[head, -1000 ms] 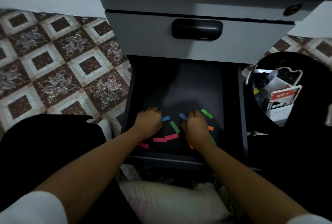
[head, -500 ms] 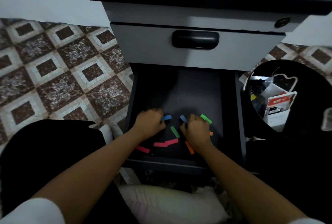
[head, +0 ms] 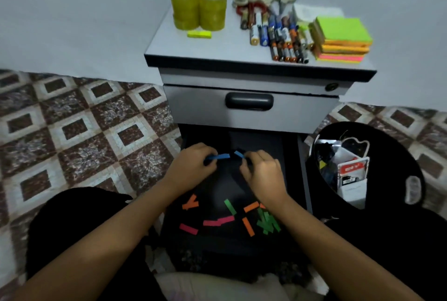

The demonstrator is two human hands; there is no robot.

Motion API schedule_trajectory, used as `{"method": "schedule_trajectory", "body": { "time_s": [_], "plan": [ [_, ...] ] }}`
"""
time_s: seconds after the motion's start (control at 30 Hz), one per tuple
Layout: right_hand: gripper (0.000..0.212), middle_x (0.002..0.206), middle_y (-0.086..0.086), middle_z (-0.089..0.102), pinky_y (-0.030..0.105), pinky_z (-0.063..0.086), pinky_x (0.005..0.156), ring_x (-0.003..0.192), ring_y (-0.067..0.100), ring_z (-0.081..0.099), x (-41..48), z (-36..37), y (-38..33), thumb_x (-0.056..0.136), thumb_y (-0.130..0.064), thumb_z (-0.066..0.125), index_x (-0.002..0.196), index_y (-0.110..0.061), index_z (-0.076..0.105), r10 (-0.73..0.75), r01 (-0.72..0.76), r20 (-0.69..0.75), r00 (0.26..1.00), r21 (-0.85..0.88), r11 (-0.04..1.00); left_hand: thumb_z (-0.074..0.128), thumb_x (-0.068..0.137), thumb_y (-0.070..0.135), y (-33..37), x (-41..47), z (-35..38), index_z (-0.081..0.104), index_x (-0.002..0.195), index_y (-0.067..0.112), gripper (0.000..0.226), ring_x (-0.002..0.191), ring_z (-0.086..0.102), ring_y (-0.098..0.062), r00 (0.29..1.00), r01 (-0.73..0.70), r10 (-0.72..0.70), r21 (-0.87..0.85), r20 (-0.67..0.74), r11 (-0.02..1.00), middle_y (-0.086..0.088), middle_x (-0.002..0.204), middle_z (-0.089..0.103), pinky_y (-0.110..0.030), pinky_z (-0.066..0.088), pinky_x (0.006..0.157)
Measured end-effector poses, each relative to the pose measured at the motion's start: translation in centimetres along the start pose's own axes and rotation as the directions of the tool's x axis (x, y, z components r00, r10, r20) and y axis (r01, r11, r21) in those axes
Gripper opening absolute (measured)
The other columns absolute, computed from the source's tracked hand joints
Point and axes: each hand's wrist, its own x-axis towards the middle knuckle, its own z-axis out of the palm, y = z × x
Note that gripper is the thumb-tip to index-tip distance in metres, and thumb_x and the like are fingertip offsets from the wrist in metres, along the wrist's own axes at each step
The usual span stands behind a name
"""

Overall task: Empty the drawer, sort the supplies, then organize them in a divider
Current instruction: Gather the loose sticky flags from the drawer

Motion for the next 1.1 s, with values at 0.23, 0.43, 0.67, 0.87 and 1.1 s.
{"method": "schedule_trajectory", "body": {
  "time_s": [0.23, 0.43, 0.67, 0.87, 1.1],
  "plan": [
    [0.026, 0.076, 0.003, 0.069, 0.034, 0.05, 0.053, 0.068, 0.026, 0.066, 5.8, -5.6, -2.5, 0.084, -0.026, 0.052, 0.085, -0.01, 0.073, -0.251, 0.257, -0.253, 0.934, -0.012, 0.966, 0.047, 0.08, 0.038, 2.0, 2.4, -8.7, 0.07, 0.095, 0.005, 0.042, 0.083, 0.061, -0.025, 0.98, -0.13, 0.142, 0.094, -0.139, 0.987, -0.009, 0.089, 0.067, -0.03, 0.048, 0.074],
    [0.029, 0.081, 0.003, 0.069, 0.036, 0.051, 0.059, 0.073, 0.026, 0.064, 10.5, -9.9, -4.9, 0.086, -0.03, 0.05, 0.087, -0.01, 0.071, -0.317, 0.339, -0.348, 0.882, 0.002, 0.941, 0.059, 0.085, 0.026, 3.6, 6.8, -16.3, 0.069, 0.1, 0.009, 0.024, 0.091, 0.056, -0.025, 0.948, -0.115, 0.154, 0.153, -0.279, 0.982, -0.007, 0.094, 0.067, -0.037, 0.046, 0.079],
    [0.016, 0.079, 0.004, 0.069, 0.04, 0.052, 0.064, 0.074, 0.026, 0.062, 15.2, -11.6, -6.2, 0.084, -0.021, 0.06, 0.088, -0.009, 0.07, -0.308, 0.345, -0.332, 0.892, 0.058, 0.937, 0.062, 0.085, 0.02, 3.4, 11.7, -17.9, 0.066, 0.103, 0.01, 0.021, 0.095, 0.059, -0.024, 0.981, -0.066, 0.102, 0.209, -0.167, 0.976, -0.008, 0.102, 0.066, -0.037, 0.049, 0.081],
    [0.017, 0.09, 0.006, 0.07, 0.042, 0.05, 0.073, 0.086, 0.024, 0.059, 18.3, -10.9, -6.2, 0.089, -0.02, 0.061, 0.099, -0.009, 0.07, -0.293, 0.312, -0.169, 0.941, 0.098, 0.945, 0.064, 0.085, 0.018, 2.2, 13.1, -17.2, 0.069, 0.095, 0.013, 0.013, 0.086, 0.056, -0.014, 0.993, -0.055, 0.066, 0.102, -0.103, 0.993, -0.002, 0.098, 0.064, -0.023, 0.041, 0.071],
    [0.019, 0.1, 0.004, 0.07, 0.041, 0.045, 0.077, 0.091, 0.025, 0.055, 21.1, -9.7, -7.0, 0.092, -0.022, 0.056, 0.101, -0.012, 0.07, -0.367, 0.366, -0.007, 0.93, 0.1, 0.925, 0.068, 0.082, 0.017, 1.1, 12.6, -17.9, 0.066, 0.099, 0.013, 0.018, 0.087, 0.056, -0.013, 0.99, -0.016, 0.006, -0.073, -0.144, 0.997, 0.001, 0.096, 0.061, -0.019, 0.043, 0.073]
  ]
}}
